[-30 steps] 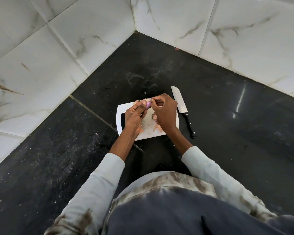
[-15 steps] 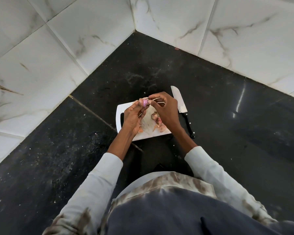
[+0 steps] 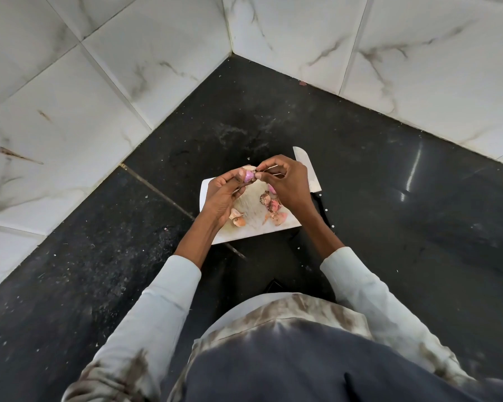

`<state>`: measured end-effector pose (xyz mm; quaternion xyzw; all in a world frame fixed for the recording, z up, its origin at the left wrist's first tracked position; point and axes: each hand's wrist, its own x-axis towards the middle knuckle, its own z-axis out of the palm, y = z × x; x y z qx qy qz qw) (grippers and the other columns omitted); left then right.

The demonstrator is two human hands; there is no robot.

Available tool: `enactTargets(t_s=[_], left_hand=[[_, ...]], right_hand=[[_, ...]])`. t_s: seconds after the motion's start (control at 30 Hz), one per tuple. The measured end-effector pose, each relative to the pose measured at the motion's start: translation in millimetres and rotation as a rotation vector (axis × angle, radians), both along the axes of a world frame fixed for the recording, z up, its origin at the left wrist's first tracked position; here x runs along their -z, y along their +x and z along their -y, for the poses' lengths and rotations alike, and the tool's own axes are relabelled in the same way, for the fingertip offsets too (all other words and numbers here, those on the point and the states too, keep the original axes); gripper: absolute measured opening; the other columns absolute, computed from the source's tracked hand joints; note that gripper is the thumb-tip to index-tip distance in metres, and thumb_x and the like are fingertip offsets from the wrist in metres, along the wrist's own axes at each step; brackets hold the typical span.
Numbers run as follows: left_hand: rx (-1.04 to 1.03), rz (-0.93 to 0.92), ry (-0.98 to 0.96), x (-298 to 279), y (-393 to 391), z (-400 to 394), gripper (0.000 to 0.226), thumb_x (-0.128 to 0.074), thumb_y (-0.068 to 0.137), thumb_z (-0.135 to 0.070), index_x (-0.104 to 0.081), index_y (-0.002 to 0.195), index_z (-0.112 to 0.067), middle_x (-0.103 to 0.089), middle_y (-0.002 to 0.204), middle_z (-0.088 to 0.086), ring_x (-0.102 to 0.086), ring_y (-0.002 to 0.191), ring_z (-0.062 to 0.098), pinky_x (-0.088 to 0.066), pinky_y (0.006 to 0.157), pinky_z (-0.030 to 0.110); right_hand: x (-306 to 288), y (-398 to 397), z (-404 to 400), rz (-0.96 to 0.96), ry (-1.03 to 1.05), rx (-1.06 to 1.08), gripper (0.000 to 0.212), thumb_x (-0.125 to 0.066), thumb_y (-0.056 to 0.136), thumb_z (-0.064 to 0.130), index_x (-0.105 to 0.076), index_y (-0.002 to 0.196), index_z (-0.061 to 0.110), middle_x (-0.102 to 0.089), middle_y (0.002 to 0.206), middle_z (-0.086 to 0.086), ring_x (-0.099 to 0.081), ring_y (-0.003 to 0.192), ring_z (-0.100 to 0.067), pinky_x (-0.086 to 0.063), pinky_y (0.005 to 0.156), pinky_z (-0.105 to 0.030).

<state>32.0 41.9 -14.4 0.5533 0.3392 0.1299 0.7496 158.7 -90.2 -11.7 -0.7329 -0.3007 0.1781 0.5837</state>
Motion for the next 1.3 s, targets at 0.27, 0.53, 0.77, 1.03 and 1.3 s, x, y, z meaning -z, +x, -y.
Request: enactTargets(t_s=[0.27,0.53,0.77,1.03,1.3], left_hand=[[0.037,0.017,0.068,-5,0,-5,0.019,-0.08,0.087,-0.04,-0.086,0.102,-0.031,-0.082,0.108,-0.004,-0.076,0.106,0.008,-0.056,0.085,0.019],[-0.012,-0.001,0.065,-3,3,-6,0.012,-0.073,0.098,-0.022,-0.084,0.104,-0.025,-0.083,0.106,-0.001,-0.077,0.103,0.011,-0.057,0.082,0.019],[-0.031,-0.016,0.087,-4,7,-8,0.015,-0.072,0.099,-0.02,-0.08,0.111,-0.017,-0.083,0.102,-0.003,-0.078,0.097,0.009,-0.057,0.079,0.016],[-0.094,-0.01,-0.103,-5,9,1,0.023,-0.078,0.086,-0.042,-0.084,0.097,-0.023,-0.082,0.105,-0.002,-0.076,0.101,0.009,-0.051,0.105,0.035],[-0.164,0.002,-0.266,-8,13,6,0.034,-0.062,0.104,-0.042,-0.076,0.113,-0.013,-0.081,0.105,0.004,-0.077,0.107,0.016,-0.053,0.106,0.033]], right_hand=[[-2,-1,1,-0.054,0.006,0.029,0.012,-0.086,0.087,0.015,-0.08,0.097,0.01,-0.08,0.094,0.001,-0.077,0.09,-0.011,-0.063,0.088,-0.027],[-4,-2,-1,-0.056,0.012,0.045,0.012,-0.086,0.087,0.013,-0.08,0.096,0.009,-0.079,0.094,-0.001,-0.077,0.088,-0.011,-0.064,0.088,-0.03],[-1,-3,-8,0.02,-0.032,0.018,0.007,-0.081,0.091,0.012,-0.075,0.092,0.016,-0.069,0.095,0.011,-0.073,0.085,-0.006,-0.058,0.08,-0.016],[1,-11,-15,0.15,-0.022,0.02,0.003,-0.073,0.097,0.01,-0.07,0.095,0.009,-0.063,0.1,0.004,-0.065,0.086,-0.006,-0.055,0.078,-0.018],[-7,-11,-8,-0.041,0.059,0.055,0.025,-0.086,0.087,0.016,-0.073,0.109,0.014,-0.078,0.098,0.008,-0.075,0.093,-0.005,-0.06,0.084,-0.017]])
